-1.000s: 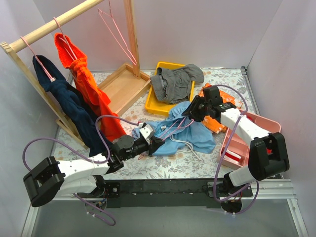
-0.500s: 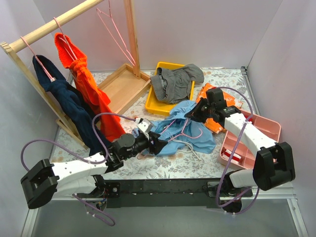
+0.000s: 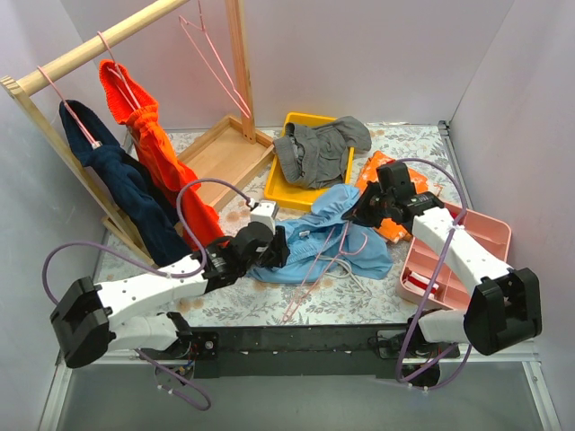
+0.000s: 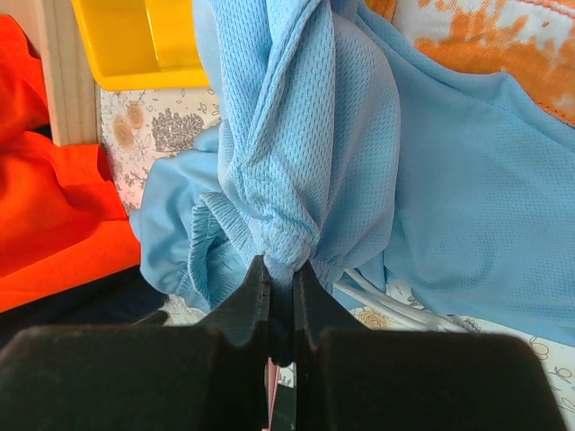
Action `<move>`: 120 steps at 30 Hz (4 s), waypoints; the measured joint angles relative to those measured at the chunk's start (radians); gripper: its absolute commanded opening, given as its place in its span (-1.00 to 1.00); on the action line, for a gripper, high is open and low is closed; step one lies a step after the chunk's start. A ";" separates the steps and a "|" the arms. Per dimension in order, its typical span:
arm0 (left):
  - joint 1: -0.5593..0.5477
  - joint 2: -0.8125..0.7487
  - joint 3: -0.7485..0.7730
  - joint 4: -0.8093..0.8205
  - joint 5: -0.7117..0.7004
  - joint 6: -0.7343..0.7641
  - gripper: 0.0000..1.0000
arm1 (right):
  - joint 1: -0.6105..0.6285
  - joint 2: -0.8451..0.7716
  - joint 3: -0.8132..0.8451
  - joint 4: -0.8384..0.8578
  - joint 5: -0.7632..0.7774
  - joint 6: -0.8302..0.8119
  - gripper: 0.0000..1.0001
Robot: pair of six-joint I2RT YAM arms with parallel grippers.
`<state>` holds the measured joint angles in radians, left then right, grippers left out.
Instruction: Place the shorts on the hanger
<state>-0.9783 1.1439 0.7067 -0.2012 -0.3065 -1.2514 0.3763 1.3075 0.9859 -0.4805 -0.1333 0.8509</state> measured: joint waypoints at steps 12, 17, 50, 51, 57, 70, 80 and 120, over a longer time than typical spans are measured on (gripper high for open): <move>0.000 0.188 0.078 -0.166 0.042 -0.001 0.14 | 0.007 -0.050 0.014 0.010 0.047 0.068 -0.97; 0.000 0.261 0.086 -0.146 0.012 0.010 -0.29 | 0.023 -0.071 0.014 0.014 0.071 0.097 -0.97; 0.040 0.468 0.273 -0.188 -0.063 0.078 -0.13 | 0.079 -0.136 0.014 0.031 0.151 0.112 -0.97; 0.041 0.482 0.272 -0.188 -0.073 0.080 -0.20 | 0.080 -0.136 0.014 0.030 0.154 0.112 -0.97; 0.074 0.453 0.244 -0.180 -0.076 0.080 -0.97 | 0.085 -0.136 0.014 0.027 0.180 0.112 -0.97; 0.107 0.068 0.113 -0.236 0.090 0.002 -1.00 | 0.063 0.010 0.258 -0.024 0.235 0.155 -0.97; 0.111 -0.038 0.102 -0.313 0.113 -0.045 -1.00 | 0.035 0.065 0.337 -0.082 0.219 0.211 -0.97; 0.072 -0.155 0.249 -0.501 0.172 -0.159 -1.00 | -0.063 0.148 0.525 -0.228 0.206 0.221 -0.97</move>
<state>-0.9066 0.9890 0.9558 -0.7021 -0.1349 -1.4101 0.3138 1.4551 1.5105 -0.7086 0.0723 1.0718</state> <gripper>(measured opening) 0.046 0.102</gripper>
